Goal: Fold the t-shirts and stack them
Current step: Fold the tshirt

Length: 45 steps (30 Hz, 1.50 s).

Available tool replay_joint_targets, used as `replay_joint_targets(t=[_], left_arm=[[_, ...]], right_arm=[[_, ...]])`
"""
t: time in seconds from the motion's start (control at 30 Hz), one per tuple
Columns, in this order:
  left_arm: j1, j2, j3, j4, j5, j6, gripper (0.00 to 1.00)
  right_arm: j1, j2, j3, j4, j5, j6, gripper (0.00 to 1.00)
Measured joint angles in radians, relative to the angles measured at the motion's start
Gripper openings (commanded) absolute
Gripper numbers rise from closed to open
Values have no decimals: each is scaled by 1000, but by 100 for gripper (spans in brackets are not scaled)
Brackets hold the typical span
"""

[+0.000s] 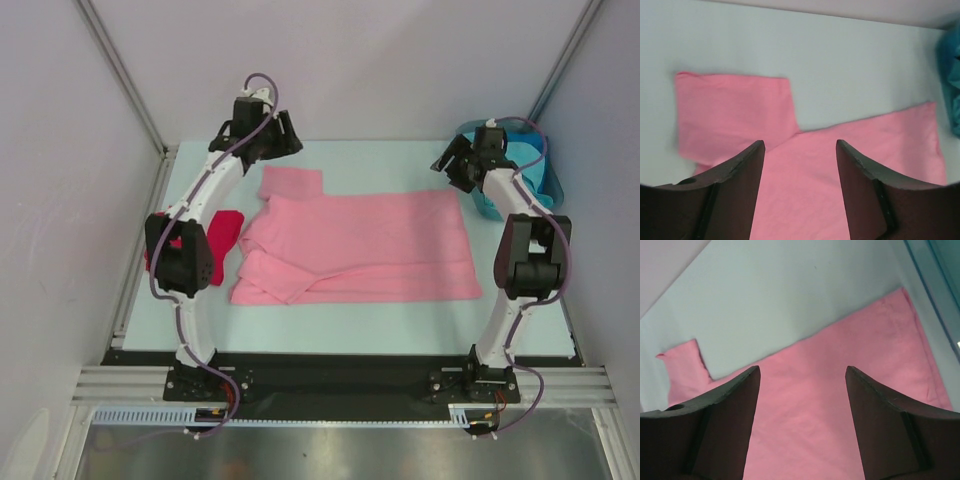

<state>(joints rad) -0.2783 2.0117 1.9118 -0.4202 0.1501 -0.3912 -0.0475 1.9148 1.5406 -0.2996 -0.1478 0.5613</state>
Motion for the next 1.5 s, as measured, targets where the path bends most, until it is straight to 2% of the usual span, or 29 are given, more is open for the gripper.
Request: replay_joint_targets(t=[0.2,0.3,0.6,0.9,1.2,1.5], left_arm=[[153,65,-47,-47,-8,1,65],[188,113,-53,-63,-12,2,65],[171,227,-53,-91,31,0,65],[167,238,-50,-98,47,0,64],[167,241,-50,-89,61,0,64],[167,241,-51,-91,25,2,64]], right_arm=[[-31,99,72,-66,26,-89,76],[-55,142,87,-82,41,-108,76],[-54,219,152,-134,47,-117,77],[-45,264,211,-147,47,-130,77],[29,420,404,-290,196,-169,77],[56,455,456,-380,330,-169,77]])
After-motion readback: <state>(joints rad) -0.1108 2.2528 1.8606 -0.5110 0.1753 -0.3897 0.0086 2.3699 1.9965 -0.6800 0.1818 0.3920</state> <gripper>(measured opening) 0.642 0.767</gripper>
